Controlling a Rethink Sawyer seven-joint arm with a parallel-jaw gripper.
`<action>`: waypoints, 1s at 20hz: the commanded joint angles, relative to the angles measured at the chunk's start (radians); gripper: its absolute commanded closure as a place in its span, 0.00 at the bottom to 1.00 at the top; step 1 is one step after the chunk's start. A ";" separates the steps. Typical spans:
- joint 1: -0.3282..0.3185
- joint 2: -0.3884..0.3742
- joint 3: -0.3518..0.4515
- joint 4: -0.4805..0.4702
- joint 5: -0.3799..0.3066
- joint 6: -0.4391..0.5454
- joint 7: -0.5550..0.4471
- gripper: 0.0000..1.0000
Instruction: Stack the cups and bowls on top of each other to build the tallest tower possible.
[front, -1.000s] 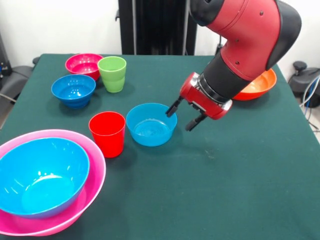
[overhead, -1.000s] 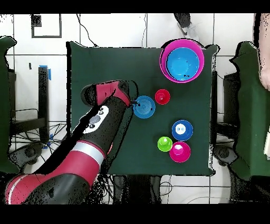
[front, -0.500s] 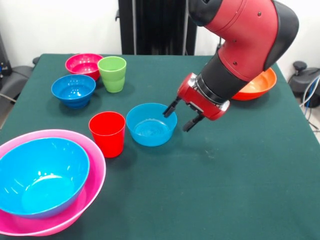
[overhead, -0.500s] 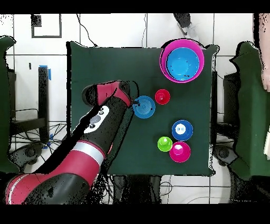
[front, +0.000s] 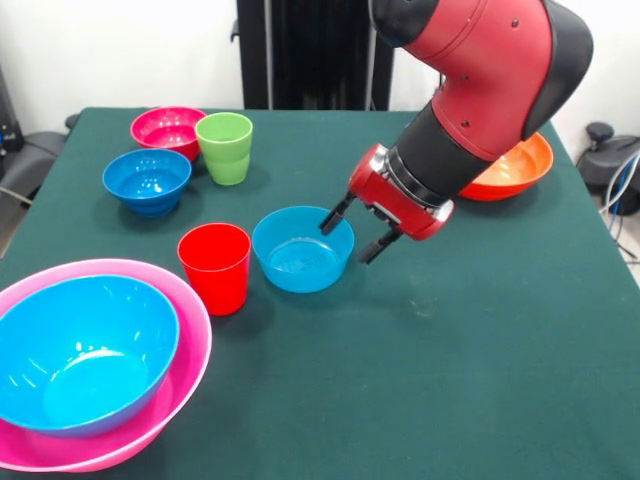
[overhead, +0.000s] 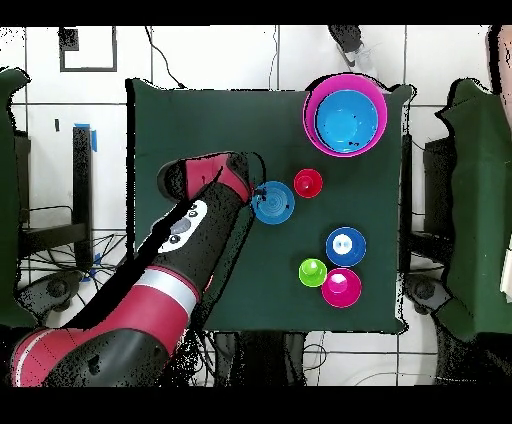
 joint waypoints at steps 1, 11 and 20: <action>0.006 0.031 0.064 0.030 0.015 -0.080 0.218 0.00; 0.003 0.034 0.059 0.025 0.027 -0.085 0.220 0.00; 0.003 0.028 0.066 0.038 0.035 -0.084 0.221 0.00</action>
